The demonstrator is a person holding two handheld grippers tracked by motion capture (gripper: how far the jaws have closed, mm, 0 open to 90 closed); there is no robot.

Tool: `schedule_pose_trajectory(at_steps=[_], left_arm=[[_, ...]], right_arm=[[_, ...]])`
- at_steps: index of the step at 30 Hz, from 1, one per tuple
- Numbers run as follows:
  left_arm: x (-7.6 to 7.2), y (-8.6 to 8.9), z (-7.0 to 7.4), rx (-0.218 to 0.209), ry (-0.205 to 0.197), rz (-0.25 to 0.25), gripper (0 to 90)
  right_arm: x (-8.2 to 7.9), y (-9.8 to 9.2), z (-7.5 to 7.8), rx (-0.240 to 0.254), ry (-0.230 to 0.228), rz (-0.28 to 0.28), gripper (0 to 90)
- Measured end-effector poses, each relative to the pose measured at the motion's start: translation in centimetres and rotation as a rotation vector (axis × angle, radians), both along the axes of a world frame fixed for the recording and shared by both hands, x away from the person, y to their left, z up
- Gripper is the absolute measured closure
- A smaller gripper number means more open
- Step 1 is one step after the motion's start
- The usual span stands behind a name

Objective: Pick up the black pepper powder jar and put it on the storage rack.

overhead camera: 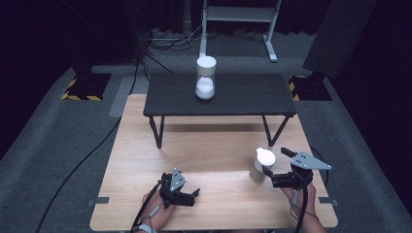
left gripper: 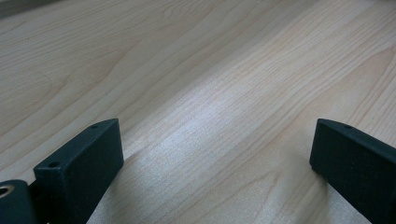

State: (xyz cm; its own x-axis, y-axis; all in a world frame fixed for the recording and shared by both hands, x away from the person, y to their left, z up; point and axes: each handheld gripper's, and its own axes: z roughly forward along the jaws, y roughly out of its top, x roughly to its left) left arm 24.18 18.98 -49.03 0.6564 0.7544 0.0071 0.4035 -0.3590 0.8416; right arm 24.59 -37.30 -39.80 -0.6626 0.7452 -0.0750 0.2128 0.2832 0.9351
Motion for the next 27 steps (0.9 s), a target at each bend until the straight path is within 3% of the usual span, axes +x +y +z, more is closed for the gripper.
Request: schedule_pose_trajectory(at_steps=[12,27], left_arm=[[-0.1,0.0,0.0,0.000,0.000,0.004,2.7],[-0.1,0.0,0.0,0.000,-0.001,0.005,2.7]], right_arm=[[1.7,1.2,-0.1,-0.004,0.003,-0.003,0.3],[2.9,1.7,-1.6,-0.060,0.082,-0.025,0.4]])
